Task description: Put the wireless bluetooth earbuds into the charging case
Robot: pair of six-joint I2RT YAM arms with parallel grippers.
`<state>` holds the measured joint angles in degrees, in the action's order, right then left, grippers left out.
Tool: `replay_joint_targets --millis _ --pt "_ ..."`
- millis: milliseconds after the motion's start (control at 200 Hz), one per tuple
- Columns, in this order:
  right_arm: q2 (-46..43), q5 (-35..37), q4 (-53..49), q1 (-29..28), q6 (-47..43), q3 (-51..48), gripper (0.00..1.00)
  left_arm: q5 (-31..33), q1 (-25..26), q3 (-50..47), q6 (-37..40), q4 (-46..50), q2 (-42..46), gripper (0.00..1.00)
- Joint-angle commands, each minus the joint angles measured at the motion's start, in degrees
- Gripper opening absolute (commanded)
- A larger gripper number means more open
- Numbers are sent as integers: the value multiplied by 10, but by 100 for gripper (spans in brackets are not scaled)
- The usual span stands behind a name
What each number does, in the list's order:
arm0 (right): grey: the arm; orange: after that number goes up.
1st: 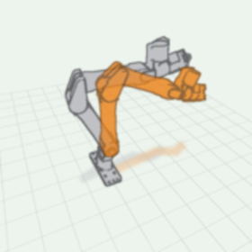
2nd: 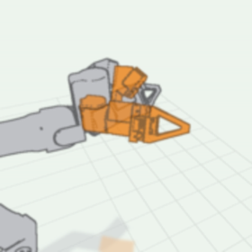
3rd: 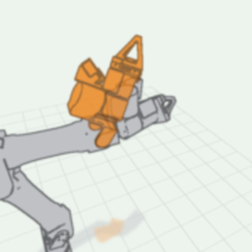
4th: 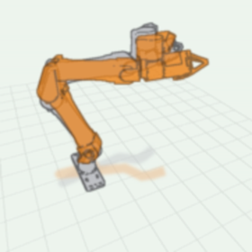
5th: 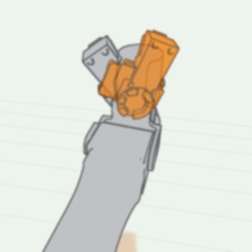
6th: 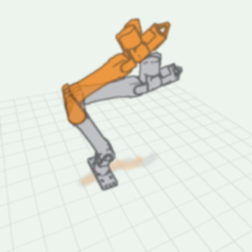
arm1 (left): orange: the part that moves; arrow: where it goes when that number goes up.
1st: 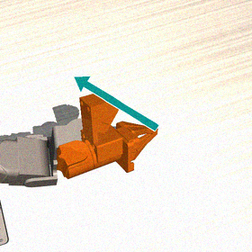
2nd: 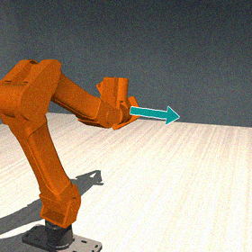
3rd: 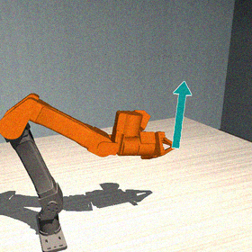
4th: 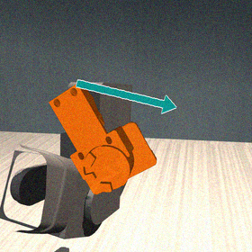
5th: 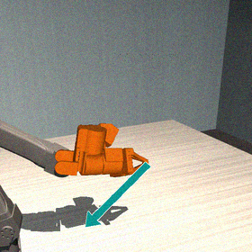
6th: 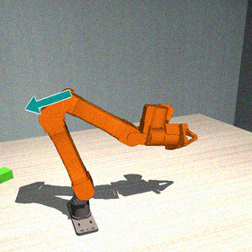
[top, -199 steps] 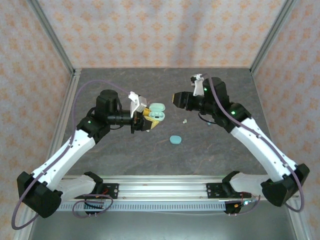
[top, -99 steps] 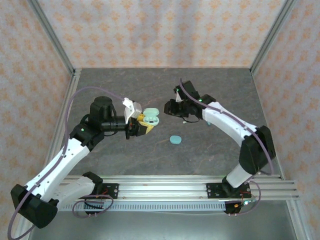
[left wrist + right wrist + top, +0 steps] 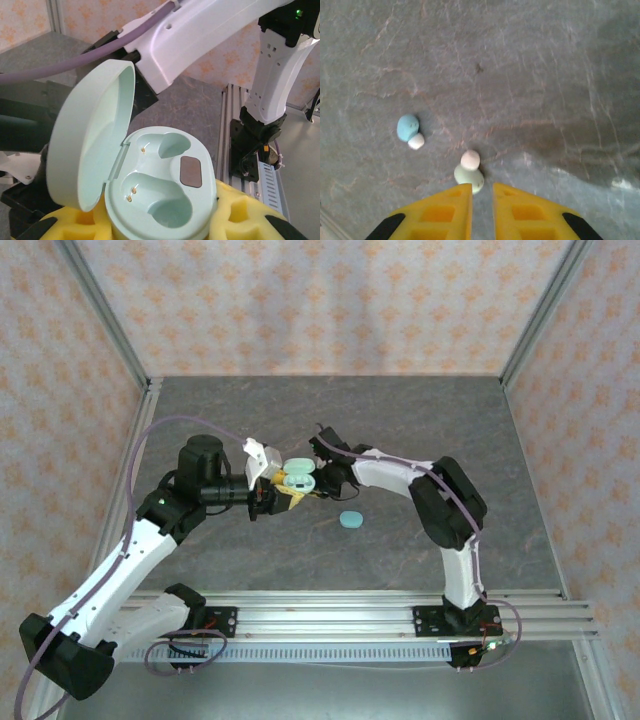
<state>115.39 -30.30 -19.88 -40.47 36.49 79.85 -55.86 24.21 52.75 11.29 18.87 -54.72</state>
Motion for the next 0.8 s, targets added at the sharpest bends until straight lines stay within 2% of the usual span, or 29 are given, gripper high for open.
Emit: replay_joint_targets --millis 0,490,796 --pt "23 16 -23 -6 -5 47 22 8 -4 2 16 10 12 11" --pt "104 24 -102 -29 -55 133 28 13 -4 9 20 17 13 11" --pt "121 0 -127 -50 -90 170 29 17 -4 9 20 22 20 10"
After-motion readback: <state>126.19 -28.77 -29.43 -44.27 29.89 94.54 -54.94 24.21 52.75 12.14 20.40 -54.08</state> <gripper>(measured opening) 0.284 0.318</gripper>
